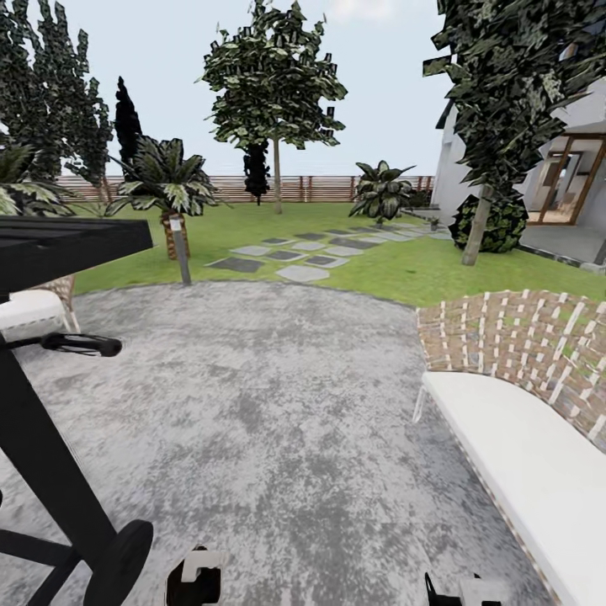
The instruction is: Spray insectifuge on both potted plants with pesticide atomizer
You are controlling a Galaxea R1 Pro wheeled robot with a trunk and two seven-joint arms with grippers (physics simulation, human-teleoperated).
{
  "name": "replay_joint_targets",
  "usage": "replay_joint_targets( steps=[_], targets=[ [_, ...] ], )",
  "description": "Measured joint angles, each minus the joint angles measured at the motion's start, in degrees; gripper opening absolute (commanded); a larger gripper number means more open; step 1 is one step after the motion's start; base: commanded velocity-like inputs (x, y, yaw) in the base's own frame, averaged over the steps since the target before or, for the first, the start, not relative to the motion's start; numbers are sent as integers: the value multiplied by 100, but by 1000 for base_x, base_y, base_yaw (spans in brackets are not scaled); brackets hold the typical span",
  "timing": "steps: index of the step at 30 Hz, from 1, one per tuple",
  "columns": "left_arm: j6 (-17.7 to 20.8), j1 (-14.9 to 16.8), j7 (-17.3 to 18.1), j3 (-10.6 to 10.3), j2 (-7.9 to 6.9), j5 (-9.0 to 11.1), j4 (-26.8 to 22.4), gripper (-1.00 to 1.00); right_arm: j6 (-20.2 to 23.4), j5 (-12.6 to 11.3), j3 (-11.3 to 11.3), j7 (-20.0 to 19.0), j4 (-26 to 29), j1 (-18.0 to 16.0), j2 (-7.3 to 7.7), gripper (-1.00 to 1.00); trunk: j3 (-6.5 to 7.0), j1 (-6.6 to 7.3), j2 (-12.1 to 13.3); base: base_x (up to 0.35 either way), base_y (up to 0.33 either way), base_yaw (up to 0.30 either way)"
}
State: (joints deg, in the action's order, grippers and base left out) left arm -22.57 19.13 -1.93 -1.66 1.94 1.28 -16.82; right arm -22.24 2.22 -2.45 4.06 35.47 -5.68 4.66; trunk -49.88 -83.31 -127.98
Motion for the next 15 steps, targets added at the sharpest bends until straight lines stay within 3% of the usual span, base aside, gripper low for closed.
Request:
replay_joint_targets(
  steps=[8, 15],
  targets=[
    [0, 0, 0, 0, 0, 0, 0, -100, -3, 0, 5, 0, -1, 0, 0, 100, 1, 0, 0, 281, -163, -4],
    [0, 0, 0, 0, 0, 0, -1, -100, 1, 1, 7, 1, -3, -1, 0, 100, 1, 0, 0, 321, -27, 0]
  ],
)
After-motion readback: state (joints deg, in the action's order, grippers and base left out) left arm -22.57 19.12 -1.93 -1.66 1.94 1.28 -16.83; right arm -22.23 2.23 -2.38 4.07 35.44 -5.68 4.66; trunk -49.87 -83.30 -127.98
